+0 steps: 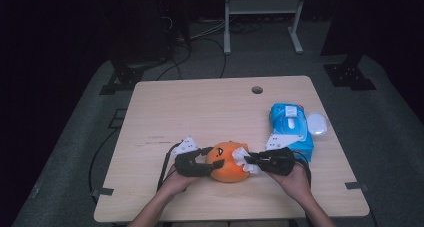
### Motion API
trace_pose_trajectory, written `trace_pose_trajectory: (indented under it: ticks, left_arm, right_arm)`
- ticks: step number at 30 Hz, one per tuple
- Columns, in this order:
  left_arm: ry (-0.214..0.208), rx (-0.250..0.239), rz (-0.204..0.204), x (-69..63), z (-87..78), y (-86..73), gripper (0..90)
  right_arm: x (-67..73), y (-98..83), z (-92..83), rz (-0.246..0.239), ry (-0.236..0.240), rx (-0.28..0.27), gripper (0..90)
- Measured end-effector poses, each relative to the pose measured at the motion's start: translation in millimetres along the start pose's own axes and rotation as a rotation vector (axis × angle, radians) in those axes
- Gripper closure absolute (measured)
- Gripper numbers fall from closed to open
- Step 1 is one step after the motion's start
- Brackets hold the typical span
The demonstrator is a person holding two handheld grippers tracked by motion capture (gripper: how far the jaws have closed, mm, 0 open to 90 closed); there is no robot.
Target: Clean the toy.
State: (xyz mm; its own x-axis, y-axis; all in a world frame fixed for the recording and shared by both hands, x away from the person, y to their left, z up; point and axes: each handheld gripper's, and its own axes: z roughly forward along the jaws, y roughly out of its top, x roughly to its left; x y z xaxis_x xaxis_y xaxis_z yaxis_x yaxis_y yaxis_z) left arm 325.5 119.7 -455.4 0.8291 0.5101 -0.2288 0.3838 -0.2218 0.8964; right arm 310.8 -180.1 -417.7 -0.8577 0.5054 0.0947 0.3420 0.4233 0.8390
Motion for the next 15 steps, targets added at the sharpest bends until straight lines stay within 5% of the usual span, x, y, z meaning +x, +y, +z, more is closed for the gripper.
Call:
trace_pose_trajectory:
  ticks: [5,7,13,15]
  left_arm:
    - [-0.002,-0.003,0.006,0.0,-0.1,-0.7,31.8]
    - [-0.005,0.0,0.011,0.5,-1.2,-1.1,31.8]
    - [-0.004,-0.002,-0.001,1.7,-1.2,-1.3,31.9]
    - [-0.001,-0.003,-0.001,1.8,-0.7,-1.2,31.8]
  right_arm:
    - [16.5,7.6,8.5,-0.042,0.107,-0.024,82.0]
    - [17.5,7.7,11.2,-0.066,0.097,-0.01,82.1]
    - [-1.5,-0.1,1.7,-0.002,0.02,-0.004,82.1]
    - [0.1,0.4,-0.2,0.003,0.035,-0.016,82.1]
